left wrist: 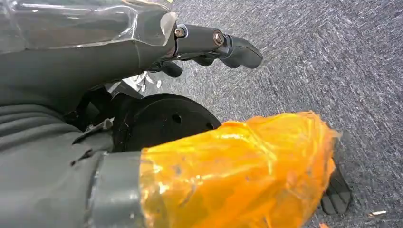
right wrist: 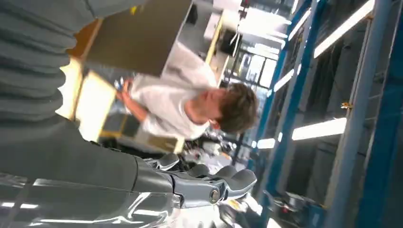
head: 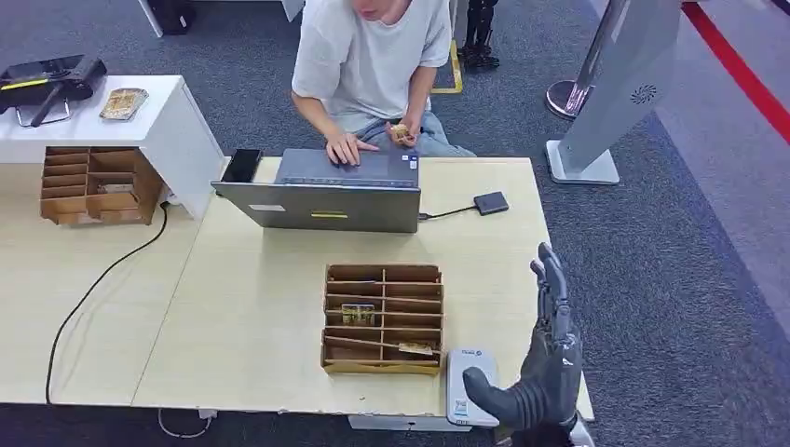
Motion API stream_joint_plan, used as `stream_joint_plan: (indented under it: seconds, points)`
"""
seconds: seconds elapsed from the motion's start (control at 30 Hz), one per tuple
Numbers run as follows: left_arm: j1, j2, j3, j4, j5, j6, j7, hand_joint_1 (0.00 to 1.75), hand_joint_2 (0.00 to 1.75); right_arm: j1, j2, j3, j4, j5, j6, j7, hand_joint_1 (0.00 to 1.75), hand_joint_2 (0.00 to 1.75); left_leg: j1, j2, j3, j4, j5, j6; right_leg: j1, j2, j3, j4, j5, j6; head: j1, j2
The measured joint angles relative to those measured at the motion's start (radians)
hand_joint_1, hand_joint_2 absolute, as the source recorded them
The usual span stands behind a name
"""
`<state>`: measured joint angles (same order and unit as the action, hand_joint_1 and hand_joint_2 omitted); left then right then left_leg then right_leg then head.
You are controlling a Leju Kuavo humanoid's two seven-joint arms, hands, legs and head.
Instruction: Pass the card to the sensor for recognition and then transmit it.
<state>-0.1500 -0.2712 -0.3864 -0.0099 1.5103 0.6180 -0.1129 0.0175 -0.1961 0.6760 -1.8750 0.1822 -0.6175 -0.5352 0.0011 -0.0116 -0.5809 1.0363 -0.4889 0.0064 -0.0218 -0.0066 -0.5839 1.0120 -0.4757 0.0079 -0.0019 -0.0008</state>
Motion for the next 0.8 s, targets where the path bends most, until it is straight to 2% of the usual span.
stream_joint_plan:
  seconds: [0.3, 0.53, 0.8]
  points:
    - [-0.002, 0.006, 0.0, 0.0, -0.018, 0.0, 0.081, 0.0, 0.0, 0.061, 0.037, 0.071, 0.008, -0.173, 0.151, -0.044, 0.0, 0.0, 0.0, 0.0, 0.0, 0.0, 0.0, 0.0, 0.0, 0.0, 0.0, 0.0, 0.0, 0.0, 0.0, 0.0]
    - [-0.005, 0.012, 0.0, 0.0, -0.028, 0.0, 0.143, 0.0, 0.0, 0.068, 0.08, 0.103, 0.06, -0.201, 0.235, -0.055, 0.0, 0.0, 0.0, 0.0, 0.0, 0.0, 0.0, 0.0, 0.0, 0.0, 0.0, 0.0, 0.0, 0.0, 0.0, 0.0]
    - [-0.011, 0.017, -0.008, 0.0, -0.045, 0.0, 0.206, 0.0, 0.0, 0.057, 0.101, 0.108, 0.134, -0.244, 0.311, -0.054, 0.0, 0.0, 0.0, 0.001, 0.0, 0.0, 0.0, 0.0, 0.0, 0.0, 0.0, 0.0, 0.0, 0.0, 0.0, 0.0]
